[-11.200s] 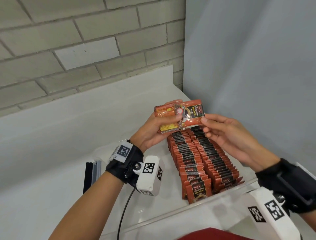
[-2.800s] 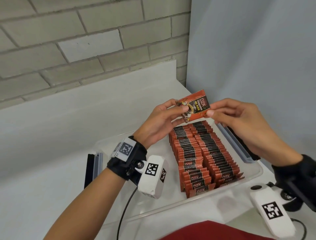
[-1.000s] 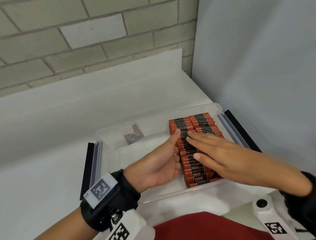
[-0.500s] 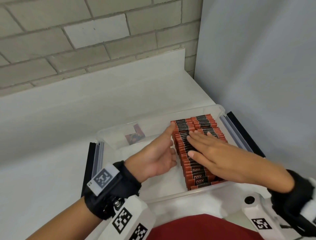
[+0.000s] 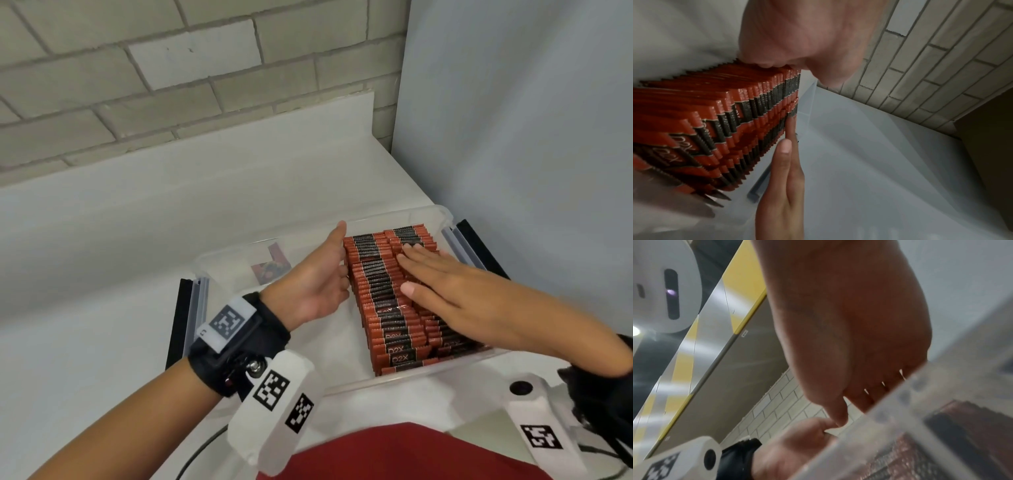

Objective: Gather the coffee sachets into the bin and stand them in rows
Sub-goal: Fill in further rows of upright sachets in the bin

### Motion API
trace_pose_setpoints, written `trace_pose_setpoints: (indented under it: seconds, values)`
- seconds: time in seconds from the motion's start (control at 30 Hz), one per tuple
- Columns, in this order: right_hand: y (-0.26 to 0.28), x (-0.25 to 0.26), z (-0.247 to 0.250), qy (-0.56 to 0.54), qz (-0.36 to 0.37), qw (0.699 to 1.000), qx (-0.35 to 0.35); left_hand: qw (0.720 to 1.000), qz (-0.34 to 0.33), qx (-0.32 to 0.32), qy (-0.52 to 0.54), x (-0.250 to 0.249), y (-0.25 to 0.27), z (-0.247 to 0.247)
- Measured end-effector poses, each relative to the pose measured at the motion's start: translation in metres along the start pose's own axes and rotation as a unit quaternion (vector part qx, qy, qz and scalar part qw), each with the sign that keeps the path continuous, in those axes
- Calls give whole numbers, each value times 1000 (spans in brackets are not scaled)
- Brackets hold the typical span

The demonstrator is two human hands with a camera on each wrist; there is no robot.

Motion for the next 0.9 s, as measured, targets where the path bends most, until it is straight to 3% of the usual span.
trace_pose_setpoints:
  seconds: [0.17,0.37,0.47,0.6,0.73,0.9]
  values:
    - [22,2,3,-2,52,999,-6,1000,4,-20,11,10,3,23]
    - [29,13,-28,22,109,992,60,991,93,97,10,48,22,-5]
    - [25,15,-40,41,132,988,72,992,85,95,-8,49,21,-8]
    - [36,15,-24,-34,148,988,19,993,103,61,-15,50,33,-1]
    - [36,15,-33,-46,161,986,16,977,157,133,-54,59,43,-13]
    - [34,10,-26,-63,193,979,-33,974,173,130,-69,56,45,-17]
Point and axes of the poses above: each hand's wrist, its own y-axis away from the middle knuckle, its own z-axis out of the back of the hand, x = y × z, the point moved 6 cm from there along -y, towards the middle knuckle, and after that the axes turned 9 degrees about x, right-handed, at the moved point
